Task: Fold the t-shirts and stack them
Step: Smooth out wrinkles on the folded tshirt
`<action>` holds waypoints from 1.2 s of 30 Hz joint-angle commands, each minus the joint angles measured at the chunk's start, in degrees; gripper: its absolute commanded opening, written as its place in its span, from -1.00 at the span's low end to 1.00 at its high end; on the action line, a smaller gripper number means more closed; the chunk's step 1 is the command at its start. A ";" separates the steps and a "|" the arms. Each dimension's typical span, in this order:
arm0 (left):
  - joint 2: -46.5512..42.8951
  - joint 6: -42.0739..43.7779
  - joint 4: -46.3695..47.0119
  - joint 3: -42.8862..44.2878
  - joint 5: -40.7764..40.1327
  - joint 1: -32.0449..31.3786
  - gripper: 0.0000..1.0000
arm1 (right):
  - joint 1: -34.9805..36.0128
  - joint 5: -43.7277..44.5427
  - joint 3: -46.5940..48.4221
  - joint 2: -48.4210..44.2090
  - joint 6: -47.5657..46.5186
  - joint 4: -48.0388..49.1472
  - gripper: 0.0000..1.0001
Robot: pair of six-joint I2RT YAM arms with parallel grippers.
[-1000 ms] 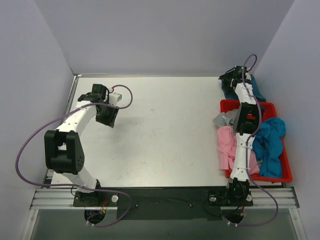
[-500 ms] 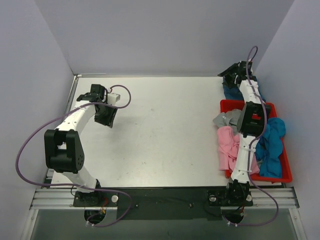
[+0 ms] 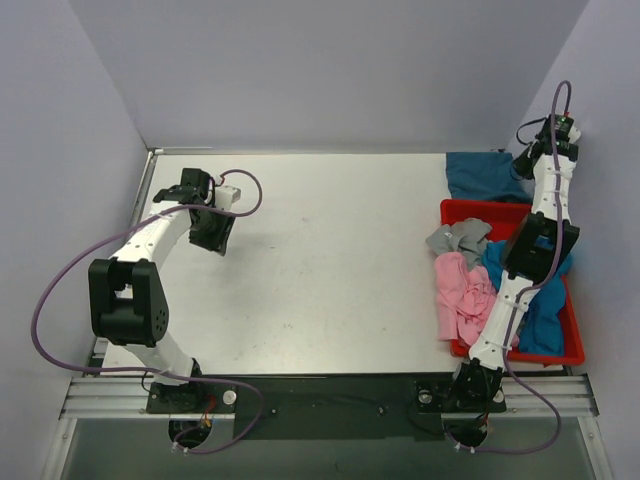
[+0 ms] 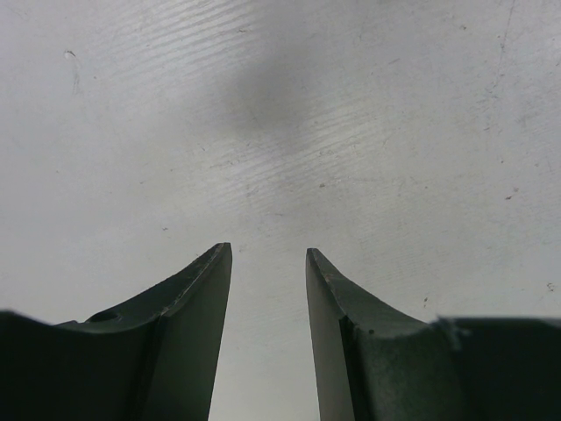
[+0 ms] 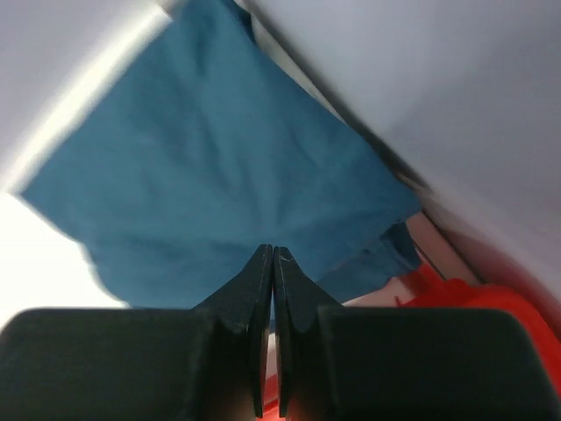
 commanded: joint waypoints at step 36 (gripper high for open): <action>-1.75 0.70 1.91 0.03 -0.11 0.31 -0.02 | 7.85 -10.76 1.33 8.63 -8.51 -7.47 -1.00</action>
